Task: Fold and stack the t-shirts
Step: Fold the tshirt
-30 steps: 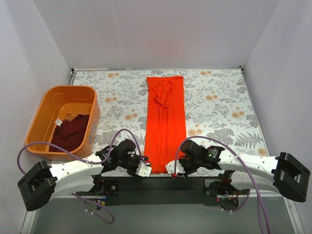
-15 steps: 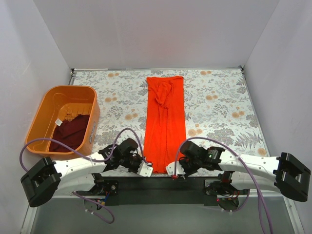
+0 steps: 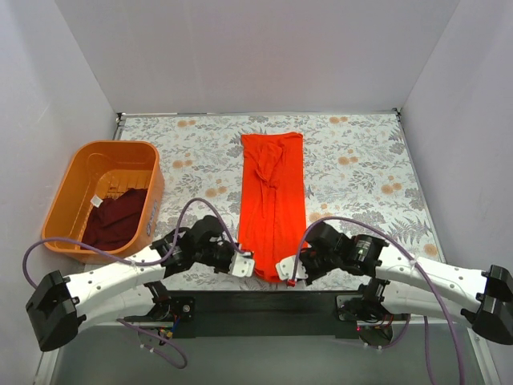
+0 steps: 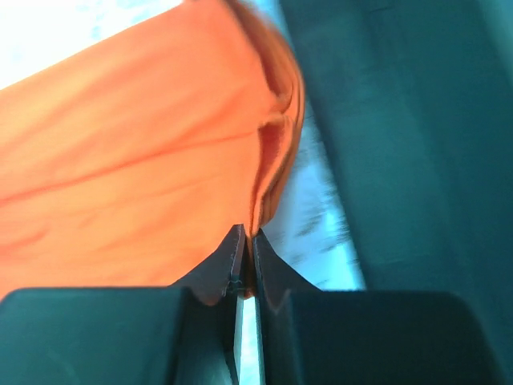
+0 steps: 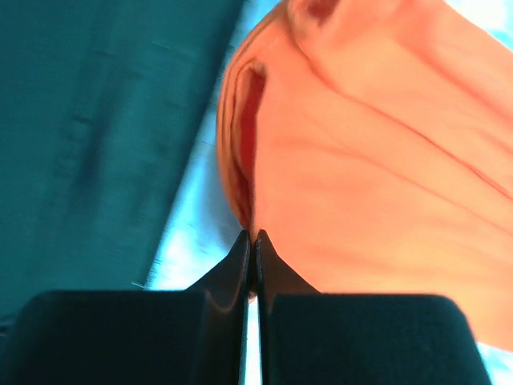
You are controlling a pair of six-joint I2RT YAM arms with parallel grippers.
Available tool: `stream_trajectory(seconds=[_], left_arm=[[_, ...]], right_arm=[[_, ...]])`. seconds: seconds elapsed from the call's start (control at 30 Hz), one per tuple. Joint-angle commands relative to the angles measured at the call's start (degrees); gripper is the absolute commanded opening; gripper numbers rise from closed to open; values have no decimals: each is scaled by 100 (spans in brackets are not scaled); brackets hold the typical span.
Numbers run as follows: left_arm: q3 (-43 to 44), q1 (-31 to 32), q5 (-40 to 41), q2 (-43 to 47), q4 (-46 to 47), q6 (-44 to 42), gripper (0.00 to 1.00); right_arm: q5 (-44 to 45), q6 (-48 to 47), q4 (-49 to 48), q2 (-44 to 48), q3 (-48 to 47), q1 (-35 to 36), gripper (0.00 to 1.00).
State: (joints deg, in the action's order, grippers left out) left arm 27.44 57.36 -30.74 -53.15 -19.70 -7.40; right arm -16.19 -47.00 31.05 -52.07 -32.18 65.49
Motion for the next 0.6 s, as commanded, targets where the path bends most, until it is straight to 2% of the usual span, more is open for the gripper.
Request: stream_trajectory(seconds=[0.0, 0.27, 0.43, 0.57], left_arm=[[366, -707, -167, -273, -25, -488, 0], [1323, -2069, -634, -1777, 747, -1377, 0], [1922, -2615, -915, -2874, 1118, -1965, 0], [2572, -3063, -1039, -3665, 1302, -2178, 0]], right_arm=[[-112, -633, 182, -13, -376, -588, 1], [-841, -2196, -98, -1136, -1105, -2433, 1], [-1097, -2892, -362, -2050, -1702, -3208, 1], [-1229, -3279, -564, -2719, -2168, -3560, 1]])
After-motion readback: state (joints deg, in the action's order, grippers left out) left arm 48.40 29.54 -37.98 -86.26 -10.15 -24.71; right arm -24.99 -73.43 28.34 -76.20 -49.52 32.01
